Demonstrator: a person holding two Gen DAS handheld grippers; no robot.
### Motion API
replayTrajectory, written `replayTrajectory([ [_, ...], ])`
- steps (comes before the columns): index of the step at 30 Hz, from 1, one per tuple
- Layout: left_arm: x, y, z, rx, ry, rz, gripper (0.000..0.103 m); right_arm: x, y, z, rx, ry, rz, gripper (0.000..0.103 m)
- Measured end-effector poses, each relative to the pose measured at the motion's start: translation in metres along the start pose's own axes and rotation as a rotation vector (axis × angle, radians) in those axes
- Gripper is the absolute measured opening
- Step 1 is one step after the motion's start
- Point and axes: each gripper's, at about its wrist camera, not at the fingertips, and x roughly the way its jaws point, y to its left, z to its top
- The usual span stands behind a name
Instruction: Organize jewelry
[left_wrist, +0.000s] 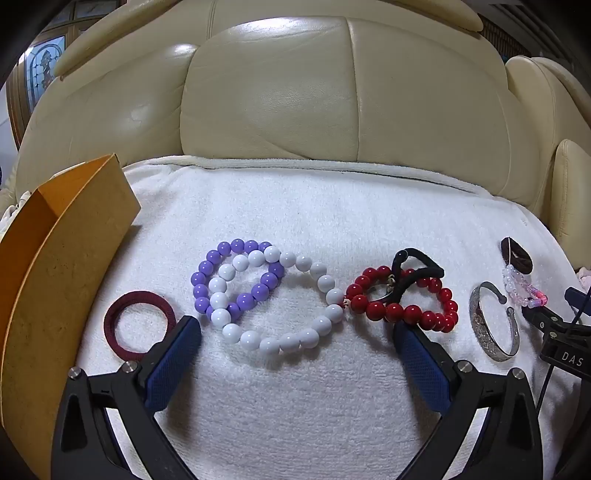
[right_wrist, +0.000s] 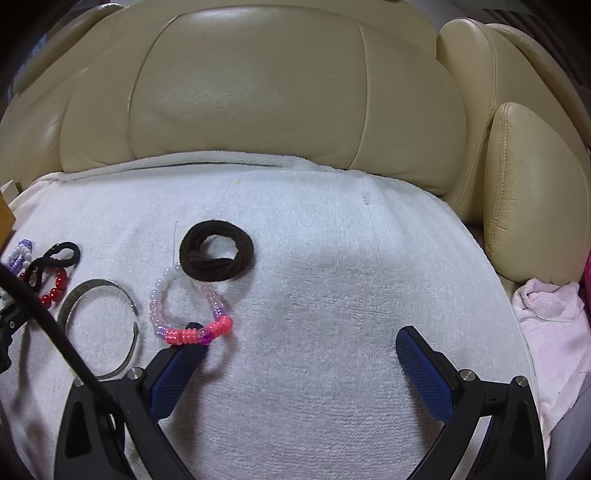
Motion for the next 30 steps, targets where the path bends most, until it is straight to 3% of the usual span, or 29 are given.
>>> replayTrajectory([
  [17,0.0,-0.001,0.001,-0.004,0.003,0.01,0.103,0.0,0.0,0.0,0.001,-0.001,0.001,0.103],
  [22,-0.004,-0.006,0.002,-0.028,0.052,0.051,0.103,0.001,0.0,0.0,0.013,0.006,-0.012,0.103],
  [27,-0.02,-0.002,0.001,-0.012,0.18,0.002,0.103,-0.008,0.007,0.0,0.0,0.081,-0.031,0.103],
  [30,-0.043,0.008,-0.006,-0.009,0.167,0.018,0.103,-0.011,0.009,0.0,-0.072,0.161,0.022,0.103],
])
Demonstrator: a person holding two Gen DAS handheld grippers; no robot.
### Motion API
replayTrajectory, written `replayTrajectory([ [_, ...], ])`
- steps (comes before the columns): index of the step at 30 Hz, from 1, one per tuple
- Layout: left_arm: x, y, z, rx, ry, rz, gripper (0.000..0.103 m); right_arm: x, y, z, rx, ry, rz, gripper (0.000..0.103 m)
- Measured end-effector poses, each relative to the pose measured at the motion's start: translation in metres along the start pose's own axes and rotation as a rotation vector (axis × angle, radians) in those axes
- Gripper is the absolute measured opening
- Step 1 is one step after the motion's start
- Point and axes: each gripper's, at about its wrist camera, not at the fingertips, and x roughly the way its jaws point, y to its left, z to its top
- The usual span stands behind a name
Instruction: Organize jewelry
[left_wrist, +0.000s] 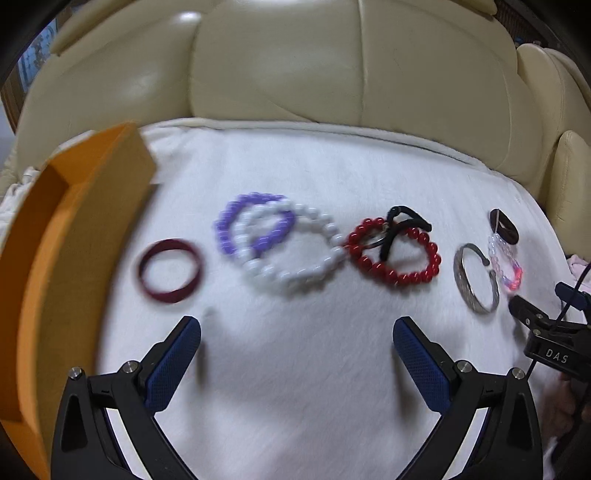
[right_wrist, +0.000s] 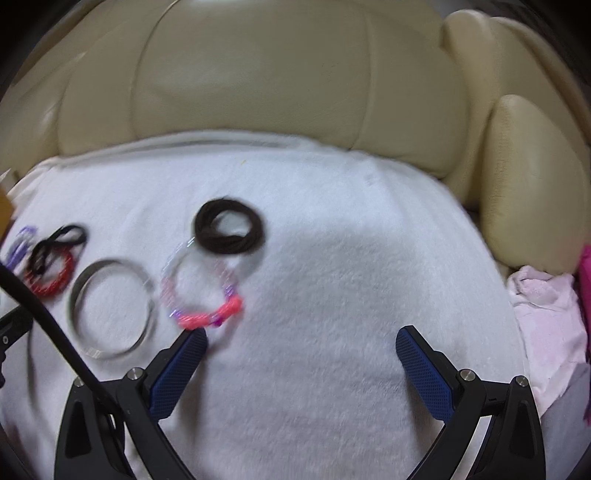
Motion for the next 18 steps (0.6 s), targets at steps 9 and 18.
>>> replayTrajectory([
  [9,-0.082,0.037,-0.019,0.064,-0.2,0.026,0.103,-0.085,-0.023,-0.034,0.065,-0.116,0.135,0.103],
  [18,-0.096,0.061,-0.023,0.044,-0.254,0.068,0.103,-0.143,0.006,-0.034,0.108,-0.311,0.278,0.103],
])
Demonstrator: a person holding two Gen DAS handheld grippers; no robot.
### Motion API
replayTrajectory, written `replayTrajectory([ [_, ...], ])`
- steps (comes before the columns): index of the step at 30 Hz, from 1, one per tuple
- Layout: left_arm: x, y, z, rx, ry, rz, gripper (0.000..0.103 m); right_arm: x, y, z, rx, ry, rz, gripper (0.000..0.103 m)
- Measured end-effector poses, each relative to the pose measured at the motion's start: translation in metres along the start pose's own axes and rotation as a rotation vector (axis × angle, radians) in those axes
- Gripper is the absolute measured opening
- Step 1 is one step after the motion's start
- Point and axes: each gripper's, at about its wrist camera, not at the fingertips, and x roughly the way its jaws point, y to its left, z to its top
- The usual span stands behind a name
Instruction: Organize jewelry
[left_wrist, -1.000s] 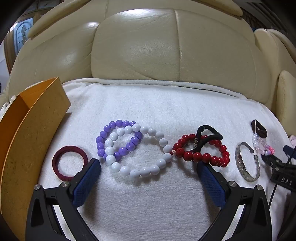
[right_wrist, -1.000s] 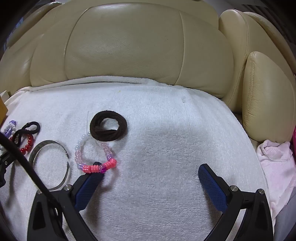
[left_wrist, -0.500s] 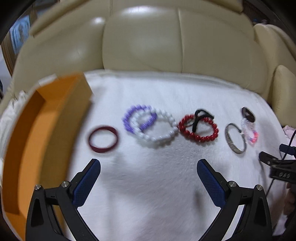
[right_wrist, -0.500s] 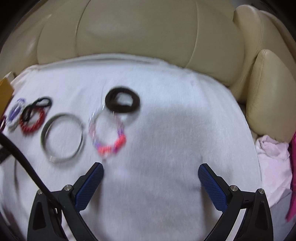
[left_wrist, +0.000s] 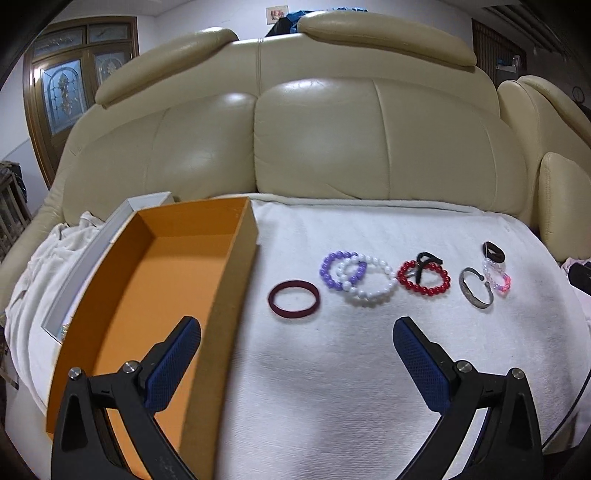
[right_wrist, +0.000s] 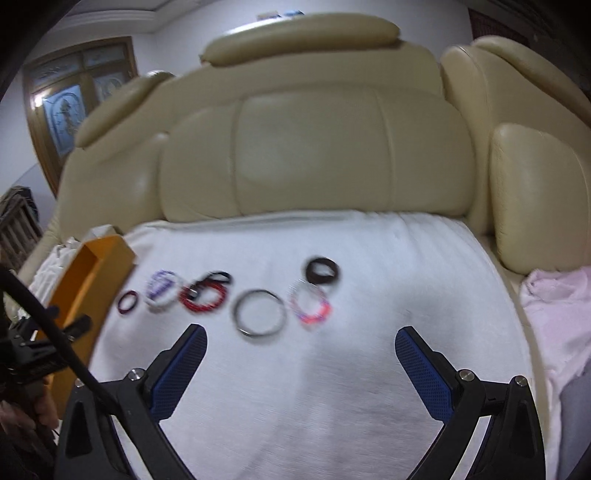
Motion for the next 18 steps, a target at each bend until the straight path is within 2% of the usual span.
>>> replayTrajectory([
  [4,0.002,0.003,0.002,0.0,-0.007,0.008,0.103,0.008,0.021,0.002,-0.015,0.016,0.039,0.103],
  [9,0.002,-0.002,0.004,0.015,-0.019,0.022,0.103,0.014,0.036,0.004,-0.055,0.015,0.046,0.103],
  [18,-0.002,-0.014,0.008,0.038,-0.047,0.033,0.103,0.014,0.042,0.004,-0.092,0.009,0.052,0.103],
])
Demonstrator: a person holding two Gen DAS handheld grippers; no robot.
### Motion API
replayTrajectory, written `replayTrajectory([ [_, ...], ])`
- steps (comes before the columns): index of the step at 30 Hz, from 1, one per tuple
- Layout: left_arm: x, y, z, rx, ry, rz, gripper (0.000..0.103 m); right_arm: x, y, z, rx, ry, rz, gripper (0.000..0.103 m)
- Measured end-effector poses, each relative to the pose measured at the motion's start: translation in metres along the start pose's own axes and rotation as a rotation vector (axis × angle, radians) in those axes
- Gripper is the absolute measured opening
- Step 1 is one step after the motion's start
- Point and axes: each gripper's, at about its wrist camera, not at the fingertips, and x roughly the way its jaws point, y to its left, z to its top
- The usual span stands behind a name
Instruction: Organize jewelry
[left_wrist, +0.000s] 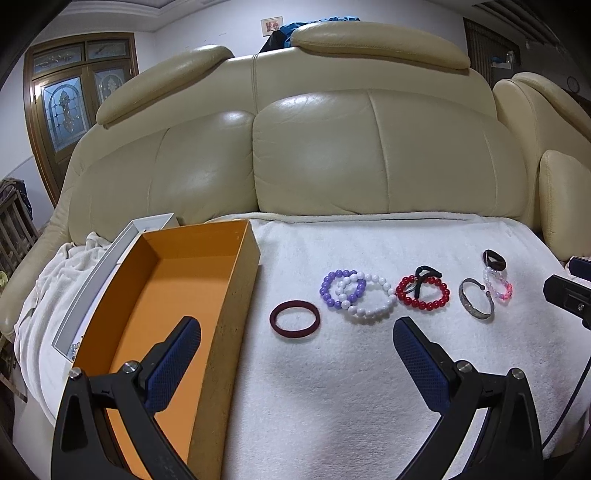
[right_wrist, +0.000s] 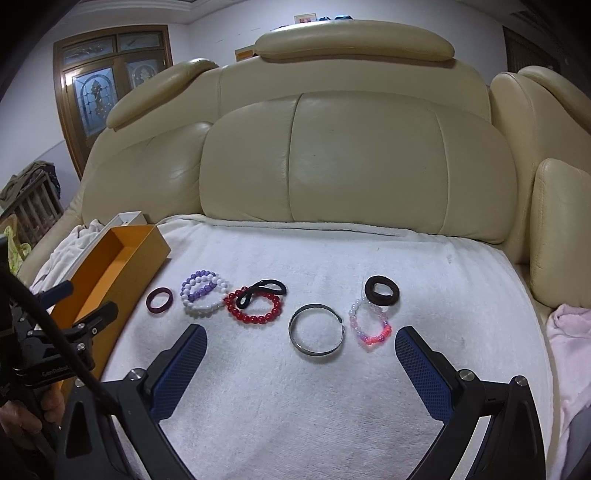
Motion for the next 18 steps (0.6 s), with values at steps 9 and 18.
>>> replayTrajectory([
  [9,0.002,-0.006,0.001,0.018,0.003,0.01,0.103,0.003,-0.009,-0.001,0.019,0.014,0.001,0.103],
  [18,0.007,-0.006,0.0,0.028,0.023,0.017,0.103,0.01,-0.012,-0.004,0.037,0.051,0.01,0.103],
])
